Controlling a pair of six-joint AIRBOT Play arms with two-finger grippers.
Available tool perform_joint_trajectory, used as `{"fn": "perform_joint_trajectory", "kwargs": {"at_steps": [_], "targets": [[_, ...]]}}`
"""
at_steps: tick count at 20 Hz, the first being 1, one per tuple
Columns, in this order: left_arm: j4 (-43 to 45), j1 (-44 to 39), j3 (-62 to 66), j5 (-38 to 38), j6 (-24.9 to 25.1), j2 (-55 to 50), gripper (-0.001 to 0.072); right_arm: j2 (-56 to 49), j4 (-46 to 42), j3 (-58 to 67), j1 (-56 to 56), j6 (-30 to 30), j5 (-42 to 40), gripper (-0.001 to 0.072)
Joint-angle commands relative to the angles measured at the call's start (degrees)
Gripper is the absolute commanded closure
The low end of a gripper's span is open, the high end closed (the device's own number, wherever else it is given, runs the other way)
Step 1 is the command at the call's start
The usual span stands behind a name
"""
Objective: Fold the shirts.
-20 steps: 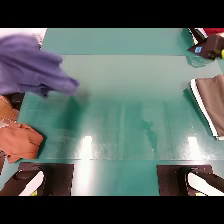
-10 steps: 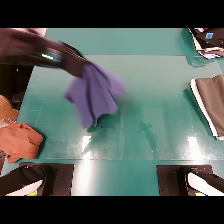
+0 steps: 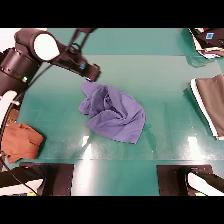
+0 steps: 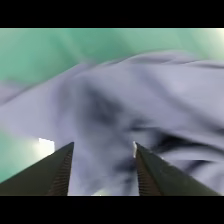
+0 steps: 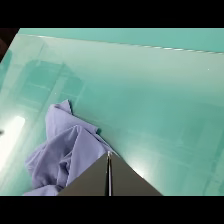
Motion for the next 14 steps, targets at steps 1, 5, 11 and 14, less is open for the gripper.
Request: {"fn": "perform_joint_trajectory", "kwargs": {"at_steps": [1, 5, 11, 14], "targets": [[-6.7, 11.0, -6.6, -0.6, -0.7, -1.5, 0.025, 0.0, 0.0, 0.0, 0.0, 0.0, 0.2, 0.0696], [-12.9, 16.5, -21.4, 3.7, 2.4, -4.7, 0.0249, 0.0, 0.0, 0.0, 0.0, 0.0, 0.2, 0.0696], [-14.6, 16.5, -25.8, 8.8, 4.1, -9.1, 0.025, 0.0, -0.1, 0.0, 0.0, 0.0, 0.3, 0.0696], [-20.0, 16.4, -26.0, 10.1, 5.0, -9.3, 0.0251, 0.0, -0.5, 0.0, 0.0, 0.0, 0.7, 0.0696]]}}
